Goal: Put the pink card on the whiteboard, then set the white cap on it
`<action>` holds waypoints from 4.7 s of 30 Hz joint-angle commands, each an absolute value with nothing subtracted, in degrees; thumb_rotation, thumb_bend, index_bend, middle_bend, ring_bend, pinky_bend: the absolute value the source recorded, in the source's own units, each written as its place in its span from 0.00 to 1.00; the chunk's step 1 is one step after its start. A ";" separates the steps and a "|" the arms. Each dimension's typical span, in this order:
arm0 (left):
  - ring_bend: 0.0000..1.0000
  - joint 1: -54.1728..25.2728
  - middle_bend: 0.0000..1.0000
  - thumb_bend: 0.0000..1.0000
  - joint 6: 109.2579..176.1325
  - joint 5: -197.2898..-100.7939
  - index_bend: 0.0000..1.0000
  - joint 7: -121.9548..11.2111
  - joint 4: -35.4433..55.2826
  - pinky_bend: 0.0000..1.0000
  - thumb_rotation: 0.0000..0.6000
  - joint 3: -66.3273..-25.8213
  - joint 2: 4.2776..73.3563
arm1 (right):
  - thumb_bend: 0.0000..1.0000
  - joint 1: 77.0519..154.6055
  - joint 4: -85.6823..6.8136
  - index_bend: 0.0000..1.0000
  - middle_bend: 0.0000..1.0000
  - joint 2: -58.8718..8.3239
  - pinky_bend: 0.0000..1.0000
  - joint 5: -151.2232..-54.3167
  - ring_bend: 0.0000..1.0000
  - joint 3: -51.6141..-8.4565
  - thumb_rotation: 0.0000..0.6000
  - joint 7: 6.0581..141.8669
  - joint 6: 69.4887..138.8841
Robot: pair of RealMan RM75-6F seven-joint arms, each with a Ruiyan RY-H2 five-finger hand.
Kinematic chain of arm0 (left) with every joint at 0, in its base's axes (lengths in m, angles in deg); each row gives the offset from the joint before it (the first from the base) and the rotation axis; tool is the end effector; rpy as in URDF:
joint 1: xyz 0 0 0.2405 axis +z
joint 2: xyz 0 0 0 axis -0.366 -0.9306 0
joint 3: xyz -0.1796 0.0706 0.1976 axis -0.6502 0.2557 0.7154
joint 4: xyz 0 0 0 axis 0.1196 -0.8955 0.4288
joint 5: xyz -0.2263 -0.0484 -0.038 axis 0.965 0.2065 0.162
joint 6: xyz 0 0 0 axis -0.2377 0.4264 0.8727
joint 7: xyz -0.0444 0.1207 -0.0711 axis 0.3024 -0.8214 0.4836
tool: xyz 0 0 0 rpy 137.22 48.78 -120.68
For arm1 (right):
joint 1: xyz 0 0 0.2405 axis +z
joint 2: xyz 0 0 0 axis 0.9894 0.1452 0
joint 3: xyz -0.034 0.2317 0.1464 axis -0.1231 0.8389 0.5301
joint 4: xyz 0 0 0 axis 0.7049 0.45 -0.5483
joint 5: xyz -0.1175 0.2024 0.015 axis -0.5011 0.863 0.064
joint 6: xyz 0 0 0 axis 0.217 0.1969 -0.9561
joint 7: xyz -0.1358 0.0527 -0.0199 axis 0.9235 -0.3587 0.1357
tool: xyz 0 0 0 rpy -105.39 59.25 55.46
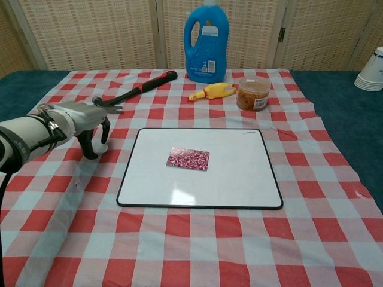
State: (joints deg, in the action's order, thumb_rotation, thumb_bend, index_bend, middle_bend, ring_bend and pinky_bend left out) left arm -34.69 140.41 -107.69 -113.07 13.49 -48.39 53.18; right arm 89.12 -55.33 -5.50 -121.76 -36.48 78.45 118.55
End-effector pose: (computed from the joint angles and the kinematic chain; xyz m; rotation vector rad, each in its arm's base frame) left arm -0.1635 0.4083 -0.0715 -1.7077 -0.8477 -0.3230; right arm -0.3540 -0.2075 0.1448 1.4268 -0.9047 0.7724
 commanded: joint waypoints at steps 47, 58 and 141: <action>1.00 -33.78 1.00 0.32 139.88 -110.24 0.52 -112.43 10.93 1.00 1.00 -49.65 54.29 | 0.02 89.54 -55.14 0.00 0.12 -5.51 0.13 -120.79 0.08 -36.20 1.00 78.60 117.59; 1.00 -35.30 1.00 0.32 142.43 -112.40 0.52 -112.45 16.73 1.00 1.00 -51.78 53.68 | 0.02 89.64 -55.13 0.00 0.12 -5.47 0.13 -120.86 0.08 -36.24 1.00 78.48 117.46; 0.36 -16.39 0.30 0.19 164.67 -154.57 0.16 -79.31 29.55 0.55 1.00 -38.66 43.88 | 0.02 89.49 -53.88 0.02 0.12 -4.35 0.13 -124.01 0.08 -36.89 1.00 72.67 118.70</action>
